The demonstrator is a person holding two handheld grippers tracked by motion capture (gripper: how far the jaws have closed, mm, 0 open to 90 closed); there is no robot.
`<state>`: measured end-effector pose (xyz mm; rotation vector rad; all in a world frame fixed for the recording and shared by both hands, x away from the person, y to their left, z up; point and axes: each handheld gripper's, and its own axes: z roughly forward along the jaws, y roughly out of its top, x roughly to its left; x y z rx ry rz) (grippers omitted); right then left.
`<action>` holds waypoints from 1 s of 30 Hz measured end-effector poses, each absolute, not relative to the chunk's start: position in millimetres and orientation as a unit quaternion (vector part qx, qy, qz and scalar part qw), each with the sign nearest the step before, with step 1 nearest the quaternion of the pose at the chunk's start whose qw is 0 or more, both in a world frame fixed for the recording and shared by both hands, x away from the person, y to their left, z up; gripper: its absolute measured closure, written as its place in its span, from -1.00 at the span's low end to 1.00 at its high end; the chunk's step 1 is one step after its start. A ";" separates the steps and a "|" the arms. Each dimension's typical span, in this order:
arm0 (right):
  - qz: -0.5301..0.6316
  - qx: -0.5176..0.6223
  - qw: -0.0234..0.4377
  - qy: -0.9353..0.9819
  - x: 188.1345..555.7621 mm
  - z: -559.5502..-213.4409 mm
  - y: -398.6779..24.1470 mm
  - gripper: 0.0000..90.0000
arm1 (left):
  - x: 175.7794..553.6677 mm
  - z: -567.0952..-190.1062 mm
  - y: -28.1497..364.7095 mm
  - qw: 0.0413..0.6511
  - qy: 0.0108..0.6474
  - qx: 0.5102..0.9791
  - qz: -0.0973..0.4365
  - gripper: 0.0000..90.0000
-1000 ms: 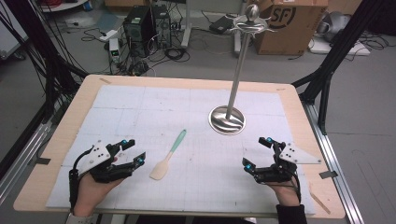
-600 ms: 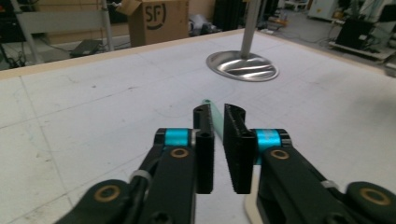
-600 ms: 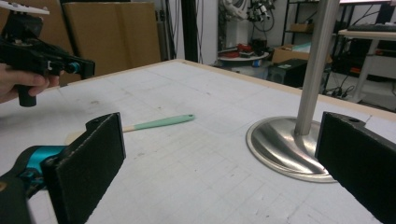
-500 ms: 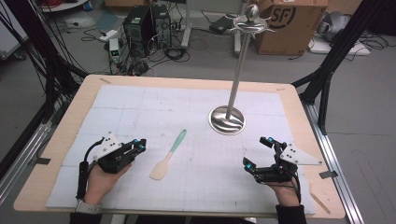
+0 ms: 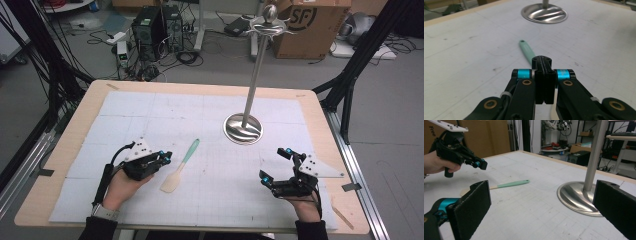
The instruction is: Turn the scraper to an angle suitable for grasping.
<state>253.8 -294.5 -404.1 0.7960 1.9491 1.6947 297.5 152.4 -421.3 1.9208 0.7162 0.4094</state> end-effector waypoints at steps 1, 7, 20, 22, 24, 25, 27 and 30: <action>0.612 0.287 0.218 0.704 253.9 -404.1 -294.4 -0.99 | 297.8 -422.5 148.4 0.496 0.294 0.801 0.165 0.99; 0.611 0.286 0.218 0.705 253.9 -404.3 -294.6 -0.99 | 299.7 -434.1 129.6 0.459 0.288 0.830 0.133 0.99; 0.610 0.288 0.218 0.705 254.0 -406.3 -292.4 -0.99 | 301.5 -447.5 117.2 0.420 0.276 0.854 0.131 0.99; 0.610 0.289 0.219 0.705 254.0 -406.3 -292.4 -0.99 | 300.8 -449.3 115.4 0.418 0.265 0.858 0.137 0.99; 0.611 0.290 0.221 0.703 253.7 -406.0 -292.6 -0.99 | 300.0 -449.5 114.6 0.418 0.265 0.858 0.140 0.99; 0.611 0.291 0.221 0.702 253.6 -406.0 -292.9 -0.99 | 300.4 -449.2 115.1 0.416 0.265 0.859 0.138 0.99; 0.612 0.291 0.223 0.700 253.7 -405.8 -293.6 -0.99 | 300.0 -449.2 115.8 0.416 0.265 0.859 0.136 0.99; 0.612 0.291 0.220 0.701 253.6 -405.9 -294.0 -0.99 | 296.7 -448.3 116.4 0.409 0.258 0.864 0.138 1.00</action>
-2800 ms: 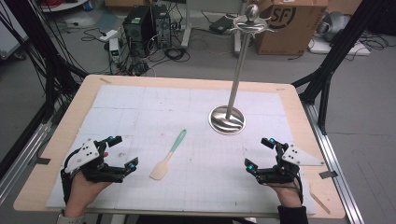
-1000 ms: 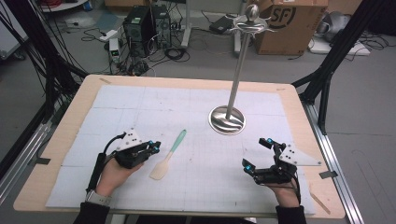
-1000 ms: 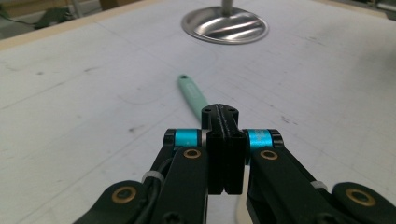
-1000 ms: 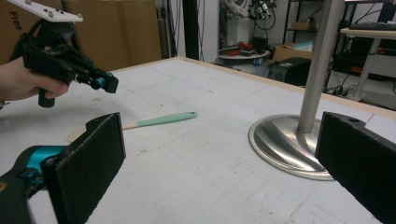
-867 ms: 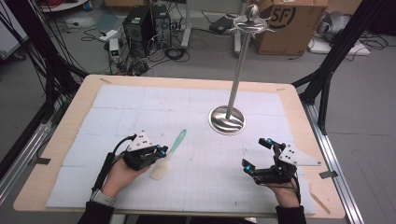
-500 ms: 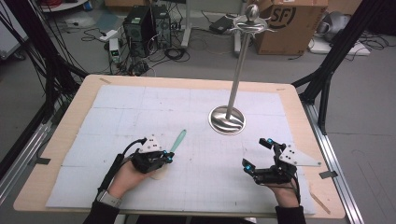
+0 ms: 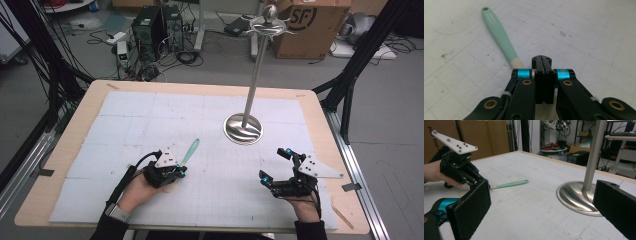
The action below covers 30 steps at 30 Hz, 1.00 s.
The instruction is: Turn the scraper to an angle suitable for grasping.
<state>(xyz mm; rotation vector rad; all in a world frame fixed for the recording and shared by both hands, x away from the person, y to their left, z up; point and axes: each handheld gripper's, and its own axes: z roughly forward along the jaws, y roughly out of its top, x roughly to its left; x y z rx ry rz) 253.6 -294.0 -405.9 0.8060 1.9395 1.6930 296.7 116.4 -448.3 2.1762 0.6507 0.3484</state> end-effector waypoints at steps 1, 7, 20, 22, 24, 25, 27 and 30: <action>0.612 0.291 0.220 0.702 253.9 -406.0 -294.0 -0.99 | 295.7 -448.1 116.7 0.408 0.254 0.866 0.140 1.00; 0.611 0.287 0.209 0.708 254.8 -407.2 -290.2 -0.99 | 289.3 -447.6 123.1 0.403 0.250 0.869 0.143 1.00; 0.605 0.286 0.207 0.714 255.6 -408.4 -288.1 -0.99 | 264.7 -448.7 167.5 0.410 0.256 0.864 0.141 1.00; 0.605 0.288 0.207 0.713 255.7 -408.5 -287.6 -0.99 | 261.1 -448.9 175.5 0.409 0.253 0.864 0.144 1.00; 0.604 0.287 0.208 0.714 256.0 -408.8 -287.0 -0.99 | 259.2 -449.1 182.2 0.411 0.254 0.864 0.143 1.00; 0.603 0.287 0.208 0.714 256.2 -408.8 -286.5 -0.99 | 258.7 -448.7 184.3 0.411 0.257 0.863 0.141 1.00; 0.599 0.282 0.212 0.719 256.4 -409.0 -285.3 -0.99 | 258.7 -446.3 185.3 0.406 0.262 0.865 0.139 1.00; 0.600 0.273 0.209 0.722 256.7 -409.0 -284.3 -0.99 | 261.1 -438.7 182.3 0.408 0.269 0.859 0.152 1.00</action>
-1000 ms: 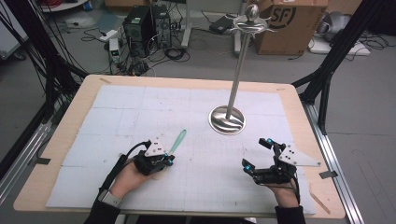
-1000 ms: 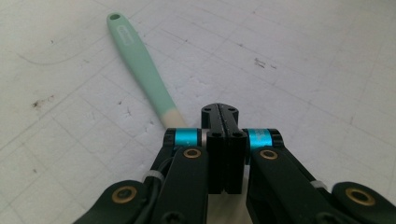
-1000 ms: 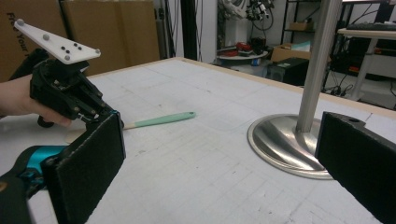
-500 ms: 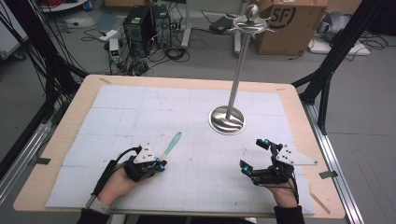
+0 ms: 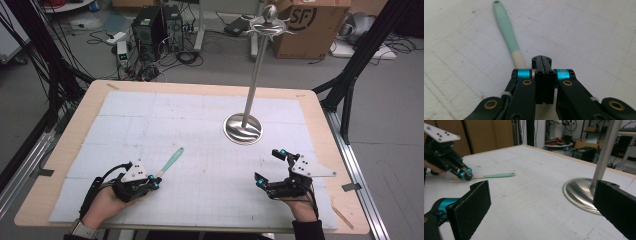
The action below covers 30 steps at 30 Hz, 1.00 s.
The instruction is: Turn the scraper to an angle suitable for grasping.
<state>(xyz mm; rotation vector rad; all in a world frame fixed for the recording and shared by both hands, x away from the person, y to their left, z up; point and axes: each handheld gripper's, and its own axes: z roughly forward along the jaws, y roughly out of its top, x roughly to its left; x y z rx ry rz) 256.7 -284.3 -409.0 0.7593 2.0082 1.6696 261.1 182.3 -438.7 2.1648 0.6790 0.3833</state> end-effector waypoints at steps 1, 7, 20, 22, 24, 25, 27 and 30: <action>0.601 0.272 0.209 0.722 256.6 -408.8 -284.4 -0.99 | 263.7 -434.9 181.1 0.415 0.271 0.854 0.160 1.00; 0.603 0.274 0.208 0.720 256.9 -408.5 -285.7 -0.99 | 293.2 -436.1 176.9 0.409 0.329 0.832 0.180 1.00; 0.604 0.275 0.208 0.718 256.6 -408.4 -286.2 -0.99 | 330.2 -451.0 171.8 0.426 0.388 0.807 0.129 1.00; 0.604 0.275 0.209 0.719 257.0 -408.5 -286.6 -0.99 | 332.0 -451.3 170.6 0.429 0.391 0.805 0.123 1.00; 0.603 0.274 0.206 0.720 257.1 -408.7 -285.9 -0.99 | 332.9 -451.0 168.9 0.427 0.384 0.809 0.123 1.00; 0.602 0.274 0.208 0.721 257.3 -408.9 -285.5 -0.99 | 332.8 -451.1 168.1 0.427 0.383 0.810 0.124 1.00; 0.600 0.275 0.204 0.723 257.0 -409.3 -284.4 -0.99 | 332.4 -451.0 166.5 0.424 0.375 0.815 0.127 1.00; 0.599 0.271 0.207 0.725 257.5 -409.6 -283.6 -0.99 | 329.4 -450.9 162.9 0.424 0.361 0.821 0.128 1.00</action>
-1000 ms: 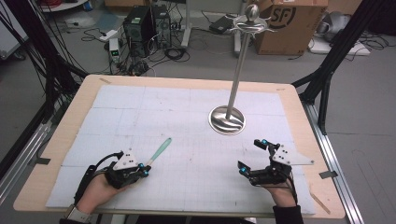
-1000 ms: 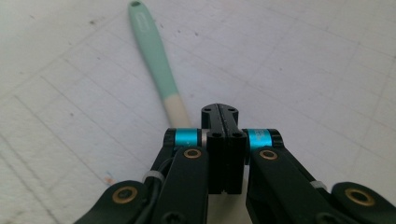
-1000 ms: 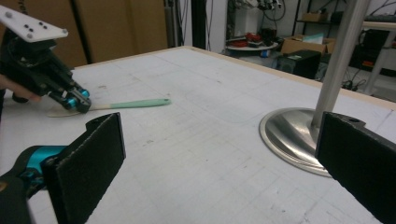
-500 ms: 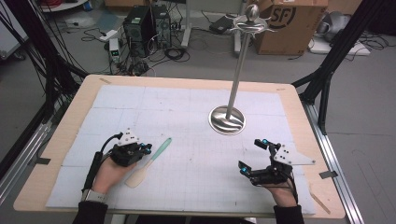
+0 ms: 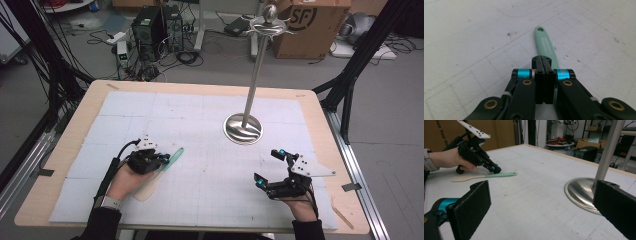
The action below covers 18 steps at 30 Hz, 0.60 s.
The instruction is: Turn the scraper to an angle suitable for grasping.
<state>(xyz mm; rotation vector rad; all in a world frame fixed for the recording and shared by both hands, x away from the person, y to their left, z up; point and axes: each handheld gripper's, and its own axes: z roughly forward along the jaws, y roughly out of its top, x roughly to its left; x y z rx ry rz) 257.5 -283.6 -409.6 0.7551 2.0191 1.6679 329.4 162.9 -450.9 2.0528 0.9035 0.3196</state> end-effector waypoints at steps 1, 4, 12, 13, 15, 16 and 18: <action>0.599 0.271 0.208 0.724 257.7 -409.5 -283.9 -0.99 | 328.2 -451.0 161.6 0.425 0.355 0.823 0.128 1.00; 0.600 0.274 0.208 0.723 257.4 -409.4 -284.2 -0.99 | 324.8 -450.7 158.3 0.427 0.342 0.829 0.119 1.00; 0.598 0.273 0.208 0.724 257.2 -409.9 -282.5 -0.99 | 304.7 -447.4 144.9 0.415 0.277 0.861 0.100 1.00; 0.598 0.274 0.206 0.725 256.9 -409.8 -282.6 -0.99 | 302.6 -447.5 143.3 0.416 0.270 0.863 0.097 1.00; 0.597 0.272 0.208 0.725 257.2 -410.0 -282.6 -0.99 | 299.3 -447.3 140.8 0.416 0.257 0.867 0.095 1.00; 0.597 0.272 0.207 0.726 256.9 -409.9 -282.4 -0.99 | 298.1 -447.4 139.9 0.418 0.249 0.869 0.091 1.00; 0.598 0.272 0.207 0.725 256.9 -410.0 -282.3 -0.99 | 294.9 -447.5 137.9 0.420 0.236 0.872 0.084 1.00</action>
